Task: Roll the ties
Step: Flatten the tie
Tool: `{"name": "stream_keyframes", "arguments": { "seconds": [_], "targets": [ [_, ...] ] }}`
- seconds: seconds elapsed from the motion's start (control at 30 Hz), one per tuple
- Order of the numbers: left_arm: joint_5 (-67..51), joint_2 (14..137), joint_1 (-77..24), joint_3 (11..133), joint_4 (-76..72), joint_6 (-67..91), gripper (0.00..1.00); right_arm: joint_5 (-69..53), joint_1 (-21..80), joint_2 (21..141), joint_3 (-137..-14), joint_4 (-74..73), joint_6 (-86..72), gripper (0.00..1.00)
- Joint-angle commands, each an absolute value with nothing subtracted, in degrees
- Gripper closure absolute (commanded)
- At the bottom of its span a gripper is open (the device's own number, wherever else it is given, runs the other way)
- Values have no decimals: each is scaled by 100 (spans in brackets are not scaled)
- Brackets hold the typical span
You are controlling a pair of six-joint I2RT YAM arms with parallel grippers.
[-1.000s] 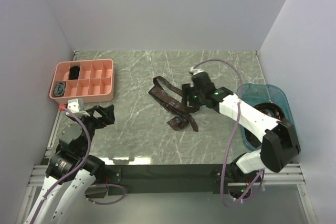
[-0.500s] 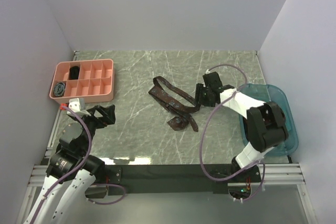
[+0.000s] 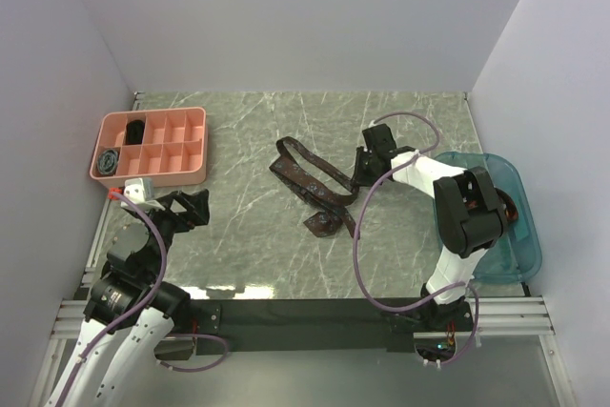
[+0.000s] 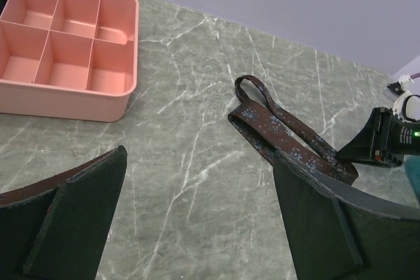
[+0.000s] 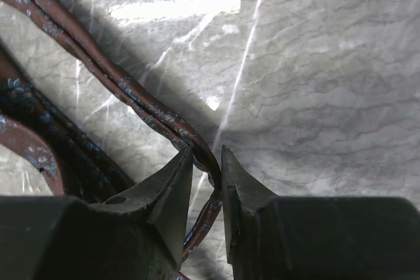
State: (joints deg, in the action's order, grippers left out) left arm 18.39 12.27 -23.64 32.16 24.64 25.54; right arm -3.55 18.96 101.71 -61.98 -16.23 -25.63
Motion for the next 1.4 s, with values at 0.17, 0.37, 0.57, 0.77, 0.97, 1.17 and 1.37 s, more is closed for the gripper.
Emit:
{"name": "stream_keyframes", "arguments": {
  "seconds": [0.17, 0.37, 0.57, 0.77, 0.97, 1.17, 1.37],
  "targets": [
    [1714, 1248, -2320, 3349, 2268, 2426, 1, -659, 1872, 10195, -6442, -1590, -2338, 64],
    [1705, 1248, -2312, 3349, 2267, 2426, 1, -598, 1872, 10327, -6442, -1749, -2303, 61],
    [1688, 1239, -2312, 3349, 2250, 2417, 0, -580, 1881, 10415, -6495, -2012, -2101, 68],
    [1679, 1222, -2303, 3340, 2250, 2399, 1, -484, 1907, 10056, -6539, -2135, -1916, 100],
    [1705, 1222, -2294, 3340, 2259, 2408, 1, 815, 2240, 8913, -7197, -2443, -1723, 100],
    [1810, 1116, -2233, 3357, 2294, 2426, 1, 1310, 3285, 8569, -8252, -2715, -1240, 100],
    [2337, 835, -2162, 3419, 2461, 2584, 1, 932, 4602, 8911, -8692, -2532, -1459, 100]
  ]
}}
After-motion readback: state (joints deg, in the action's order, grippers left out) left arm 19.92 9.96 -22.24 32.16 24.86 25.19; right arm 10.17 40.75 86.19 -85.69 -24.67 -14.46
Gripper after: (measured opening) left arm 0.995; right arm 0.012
